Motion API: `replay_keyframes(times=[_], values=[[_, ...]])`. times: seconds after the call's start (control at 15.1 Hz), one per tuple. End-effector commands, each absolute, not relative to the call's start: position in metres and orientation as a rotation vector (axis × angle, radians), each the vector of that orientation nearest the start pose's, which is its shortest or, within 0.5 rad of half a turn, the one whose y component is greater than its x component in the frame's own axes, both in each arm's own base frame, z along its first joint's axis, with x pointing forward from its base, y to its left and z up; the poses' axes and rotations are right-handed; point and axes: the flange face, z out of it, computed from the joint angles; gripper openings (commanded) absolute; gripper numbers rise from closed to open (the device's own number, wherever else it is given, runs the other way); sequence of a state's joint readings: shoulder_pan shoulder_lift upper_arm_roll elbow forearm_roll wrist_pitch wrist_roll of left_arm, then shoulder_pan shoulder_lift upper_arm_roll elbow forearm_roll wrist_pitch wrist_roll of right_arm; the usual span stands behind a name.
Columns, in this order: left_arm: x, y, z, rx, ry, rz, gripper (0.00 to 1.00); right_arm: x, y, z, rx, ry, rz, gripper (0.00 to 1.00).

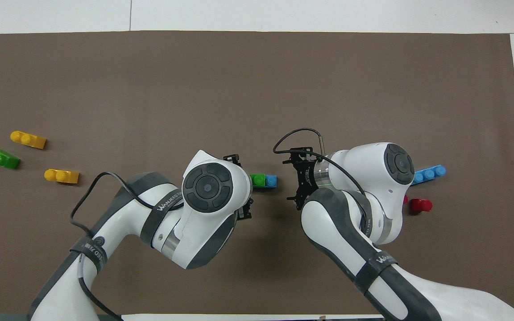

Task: Remove green block with left arm and hold with right
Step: 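Close the left gripper on the green block while the right gripper grips blue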

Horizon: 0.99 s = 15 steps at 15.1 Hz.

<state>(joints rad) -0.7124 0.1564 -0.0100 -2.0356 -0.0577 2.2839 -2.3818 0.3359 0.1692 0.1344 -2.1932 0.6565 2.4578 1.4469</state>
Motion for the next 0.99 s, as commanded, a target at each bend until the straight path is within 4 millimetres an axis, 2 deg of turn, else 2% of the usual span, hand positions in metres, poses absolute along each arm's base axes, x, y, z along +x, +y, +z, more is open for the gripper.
replay_keyframes(times=[0.0,0.33,0.6,0.93], values=[[0.454,-0.413,0.357,2.006,2.305,-0.027,1.00,0.496,0.267,0.309,-2.052,1.832,0.440,0.99],[0.454,-0.412,0.353,2.022,2.299,-0.011,1.00,0.496,0.269,0.298,-2.027,1.856,0.455,0.99],[0.453,-0.412,0.352,2.050,2.305,-0.008,1.00,0.490,0.284,0.287,-2.017,1.859,0.455,0.99],[0.446,-0.416,0.351,2.099,2.285,0.021,0.99,0.489,0.290,0.279,-2.014,1.862,0.430,0.99]])
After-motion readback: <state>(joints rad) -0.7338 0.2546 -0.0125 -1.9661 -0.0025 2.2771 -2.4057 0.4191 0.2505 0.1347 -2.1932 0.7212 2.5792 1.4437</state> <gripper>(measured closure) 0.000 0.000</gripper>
